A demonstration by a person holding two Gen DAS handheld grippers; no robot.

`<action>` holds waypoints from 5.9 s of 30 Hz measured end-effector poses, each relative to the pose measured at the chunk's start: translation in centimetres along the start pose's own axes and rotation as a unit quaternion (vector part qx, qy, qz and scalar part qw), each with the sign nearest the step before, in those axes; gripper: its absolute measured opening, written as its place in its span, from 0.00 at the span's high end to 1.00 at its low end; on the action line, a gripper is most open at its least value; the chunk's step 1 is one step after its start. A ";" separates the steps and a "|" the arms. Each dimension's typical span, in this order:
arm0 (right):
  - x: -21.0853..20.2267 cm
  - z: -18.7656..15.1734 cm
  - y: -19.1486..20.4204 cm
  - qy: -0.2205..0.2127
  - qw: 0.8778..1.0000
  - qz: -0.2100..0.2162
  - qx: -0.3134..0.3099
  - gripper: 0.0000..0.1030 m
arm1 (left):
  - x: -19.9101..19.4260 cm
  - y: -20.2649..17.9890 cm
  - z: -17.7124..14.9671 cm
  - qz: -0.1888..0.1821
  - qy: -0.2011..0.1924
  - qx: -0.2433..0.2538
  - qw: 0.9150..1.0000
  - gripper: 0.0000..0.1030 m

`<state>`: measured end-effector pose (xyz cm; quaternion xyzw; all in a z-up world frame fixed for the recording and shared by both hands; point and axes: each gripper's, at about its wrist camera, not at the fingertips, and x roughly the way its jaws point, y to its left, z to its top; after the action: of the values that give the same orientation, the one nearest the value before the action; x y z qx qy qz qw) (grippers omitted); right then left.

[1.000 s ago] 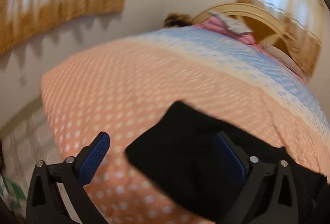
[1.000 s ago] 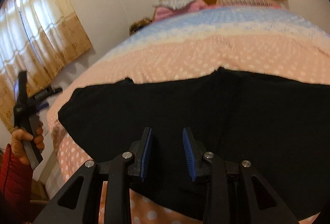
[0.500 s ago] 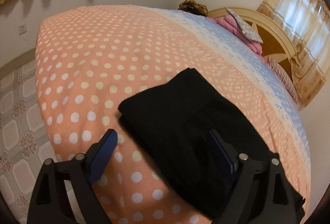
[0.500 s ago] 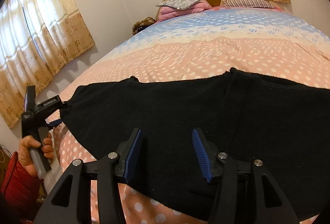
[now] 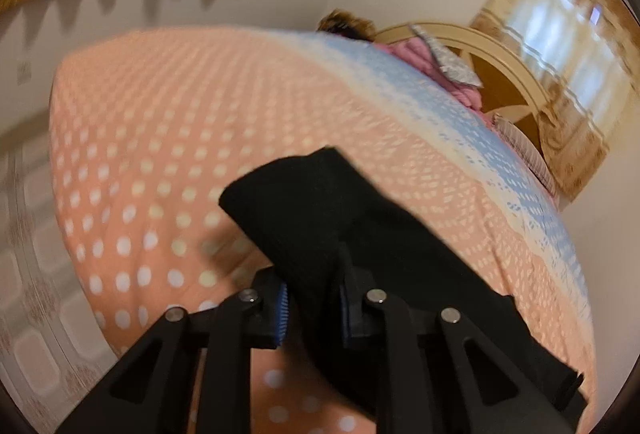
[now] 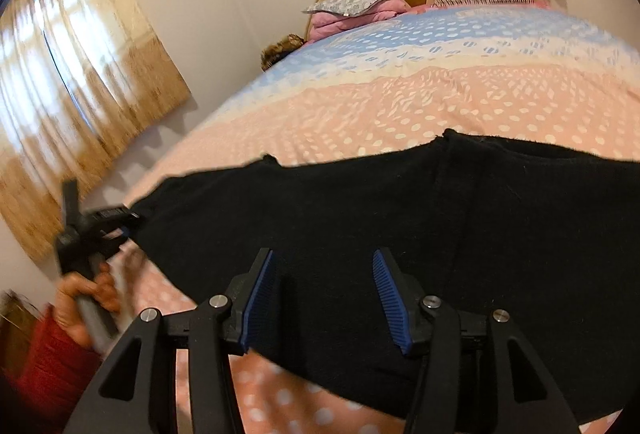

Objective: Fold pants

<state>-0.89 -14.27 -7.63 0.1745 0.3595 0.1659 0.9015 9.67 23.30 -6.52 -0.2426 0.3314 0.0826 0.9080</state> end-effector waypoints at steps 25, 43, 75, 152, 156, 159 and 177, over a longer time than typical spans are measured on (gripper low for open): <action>-11.8 0.3 -11.7 -0.100 0.968 0.070 0.218 0.45 | -9.9 -23.8 -20.2 -0.264 -0.025 0.471 0.841 0.81; -1.7 3.3 -6.5 0.026 0.987 0.071 0.142 0.76 | -10.6 -23.8 -22.7 -0.246 -0.024 0.511 0.823 0.74; -13.3 0.3 -18.2 -0.033 0.984 -0.028 0.175 0.78 | -8.9 -22.0 -16.4 -0.217 0.029 0.427 0.877 0.37; -17.1 -1.3 -11.8 -0.159 0.960 -0.159 0.169 0.25 | -4.4 -23.0 -14.1 -0.144 0.087 0.337 0.926 0.00; -14.8 -2.5 -13.5 -0.117 0.961 -0.137 0.212 0.25 | -2.6 -22.3 -14.5 -0.158 0.136 0.310 0.927 0.00; -13.7 -3.0 -14.2 -0.098 0.959 -0.131 0.231 0.25 | -1.5 -21.5 -14.6 -0.163 0.158 0.282 0.932 0.00; -12.2 -3.4 -12.1 -0.067 0.973 -0.092 0.203 0.22 | -2.4 -21.5 -15.6 -0.160 0.143 0.299 0.930 0.00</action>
<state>-9.53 -29.49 -7.99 0.3308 0.3392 -0.0061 0.8806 5.79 -3.06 -7.04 -0.0191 0.4241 -0.2021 0.8826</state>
